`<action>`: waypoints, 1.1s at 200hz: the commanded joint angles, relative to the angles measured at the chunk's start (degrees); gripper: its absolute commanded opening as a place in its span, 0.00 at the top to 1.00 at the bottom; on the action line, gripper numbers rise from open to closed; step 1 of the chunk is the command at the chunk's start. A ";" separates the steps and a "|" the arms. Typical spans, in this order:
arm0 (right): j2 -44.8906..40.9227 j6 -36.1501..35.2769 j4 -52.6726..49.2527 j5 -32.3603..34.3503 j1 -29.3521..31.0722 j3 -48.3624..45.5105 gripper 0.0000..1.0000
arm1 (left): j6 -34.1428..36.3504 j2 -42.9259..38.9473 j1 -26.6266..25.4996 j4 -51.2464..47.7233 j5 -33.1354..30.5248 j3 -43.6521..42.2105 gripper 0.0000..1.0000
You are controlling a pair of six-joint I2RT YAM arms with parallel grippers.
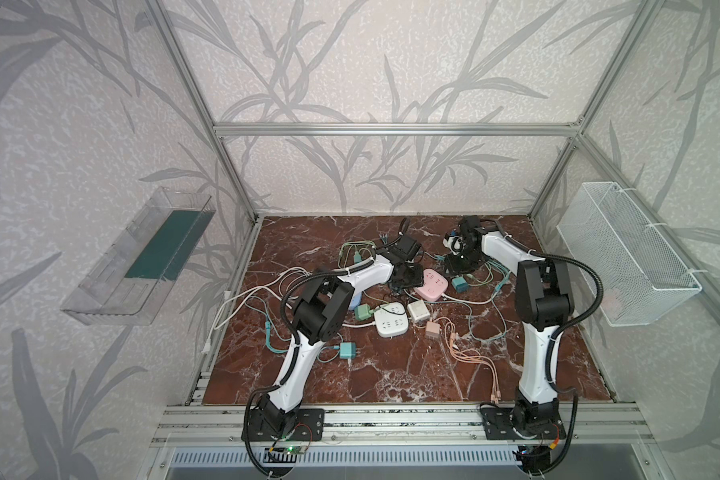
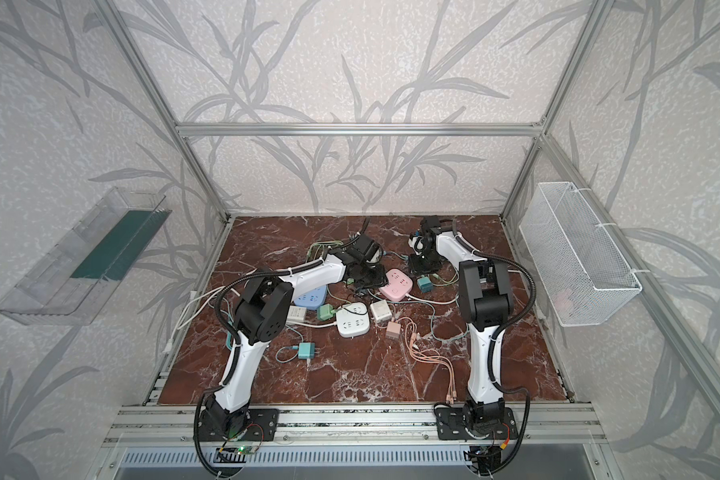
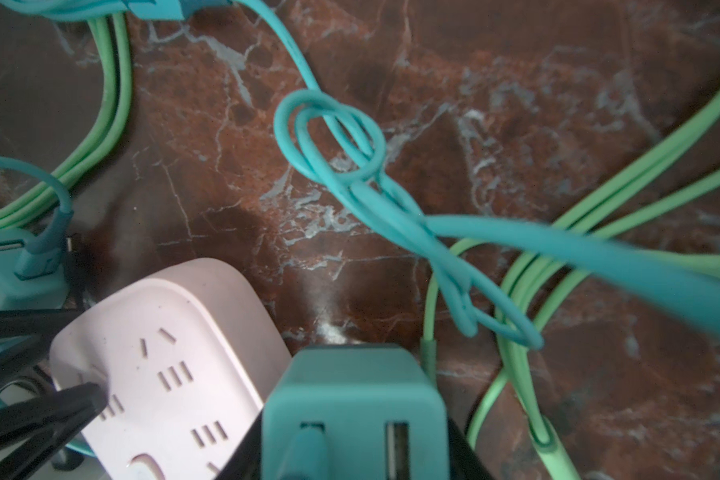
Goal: Pull the plug off the socket
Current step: 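Lower the teal charger onto the table beside the strip with the right gripper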
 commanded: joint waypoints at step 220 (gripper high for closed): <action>-5.45 3.71 0.62 -1.99 -0.22 0.09 0.26 | 0.28 -2.82 0.12 -4.80 -3.06 -1.16 0.49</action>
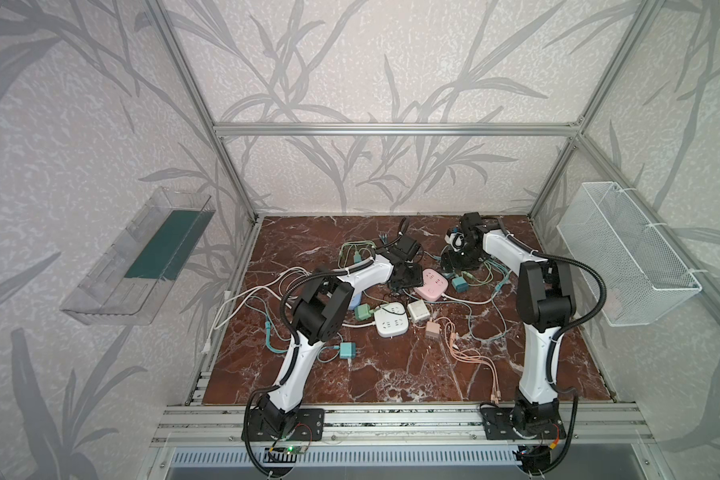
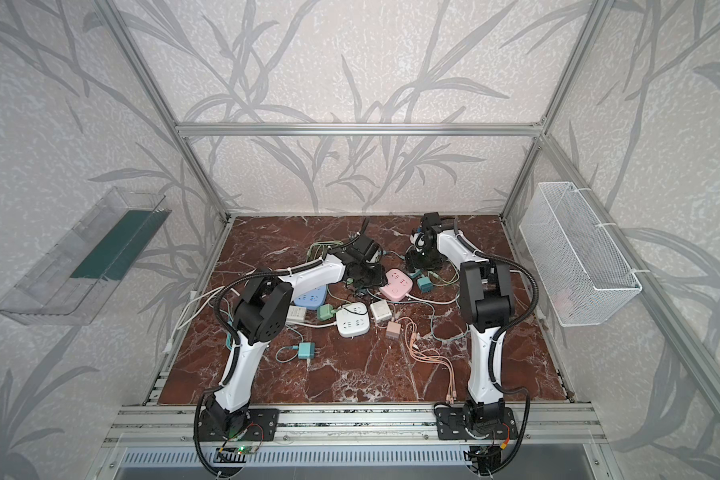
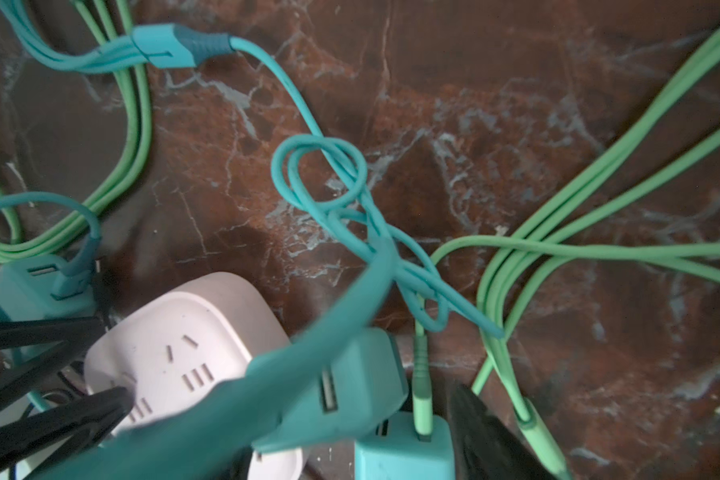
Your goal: Pull the plug off the socket
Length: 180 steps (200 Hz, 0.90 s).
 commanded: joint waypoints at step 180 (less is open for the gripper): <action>-42.98 -3.49 56.82 10.50 -2.41 -52.53 0.11 | 5.31 -16.22 0.10 4.01 -13.69 -11.20 0.18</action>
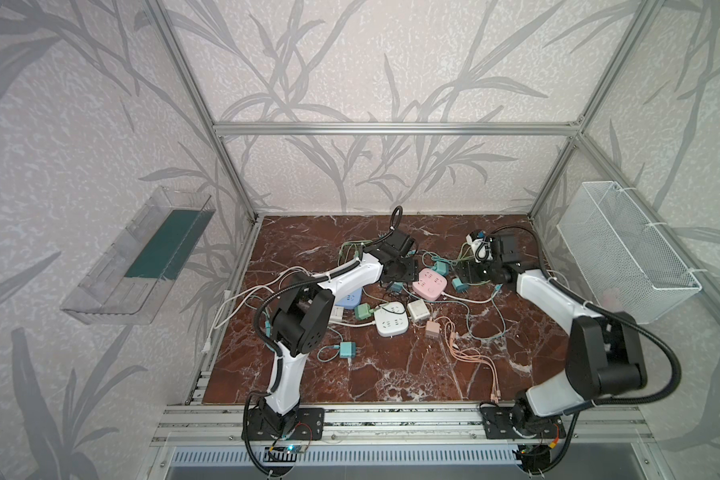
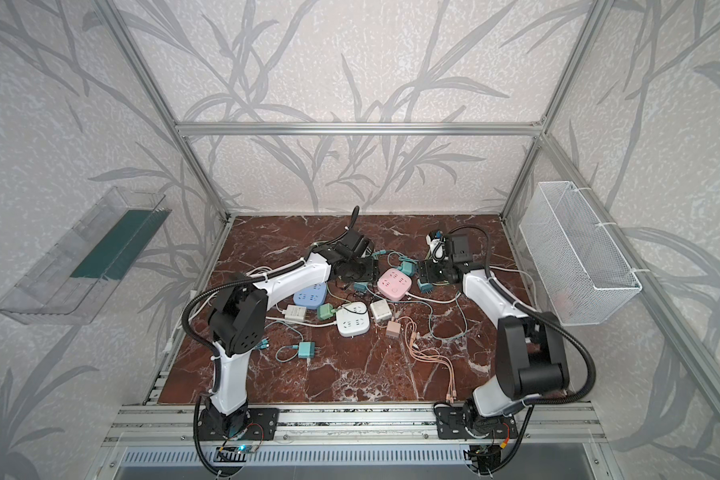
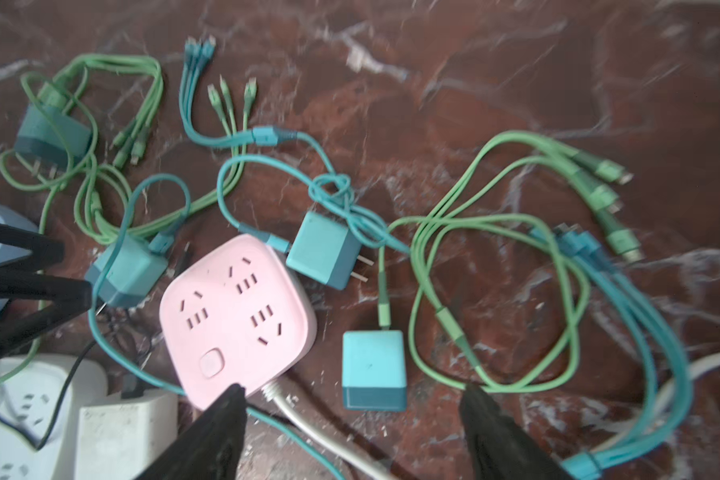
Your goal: Pull the plug off the socket
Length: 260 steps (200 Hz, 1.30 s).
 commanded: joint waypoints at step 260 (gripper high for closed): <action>6.45 -2.06 63.32 13.12 -2.10 -31.64 0.01 | 14.38 -51.67 13.97 20.18 -50.27 -50.82 0.01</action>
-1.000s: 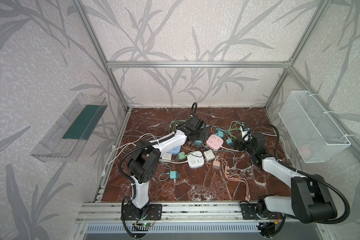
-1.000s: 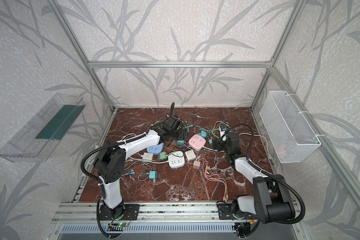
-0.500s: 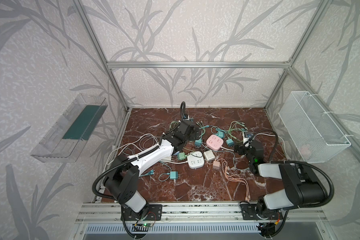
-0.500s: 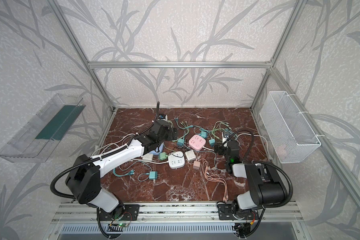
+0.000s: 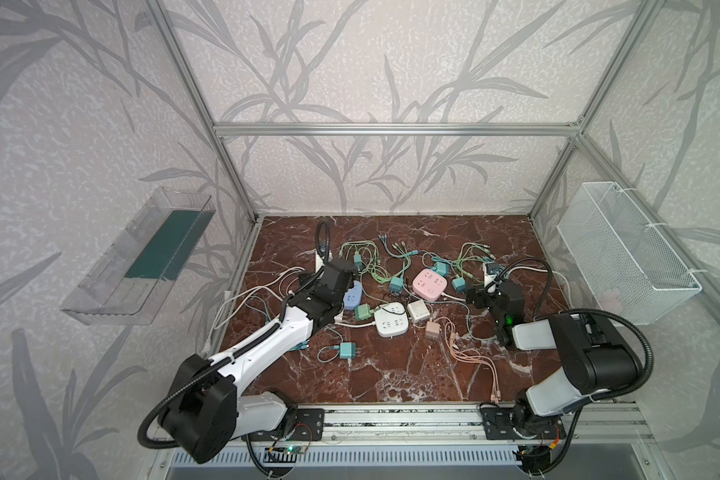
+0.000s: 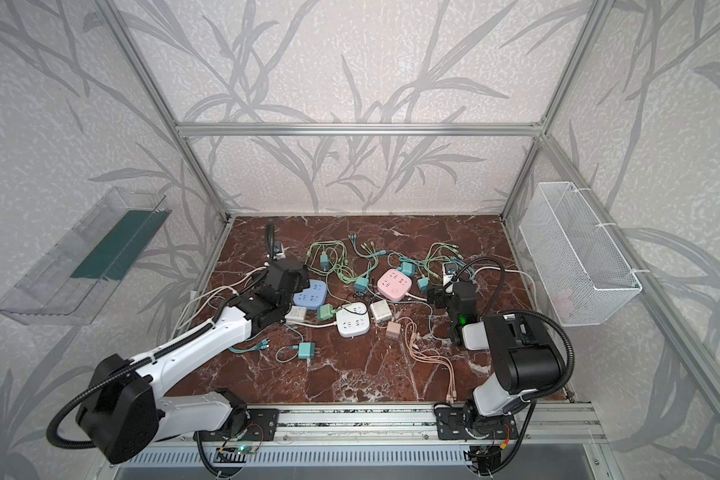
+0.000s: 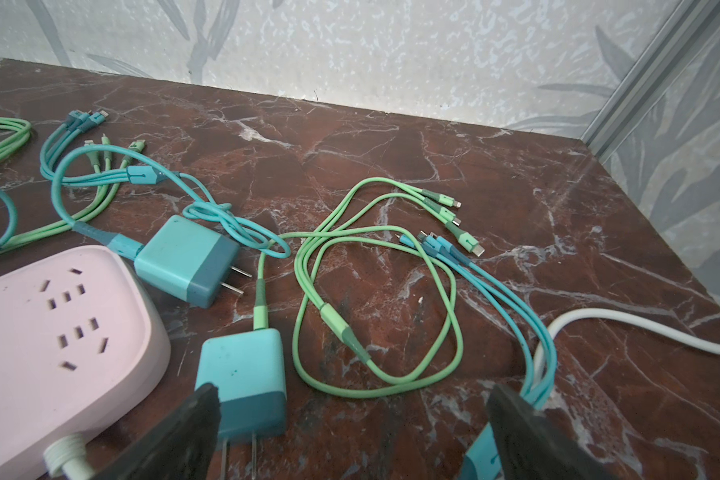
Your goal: Pull the plug off the socket
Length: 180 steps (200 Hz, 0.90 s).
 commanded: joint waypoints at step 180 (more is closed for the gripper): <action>-0.23 -0.03 1.56 -0.08 -0.22 0.87 0.01 | 23.61 21.38 26.38 67.80 27.55 -25.17 0.01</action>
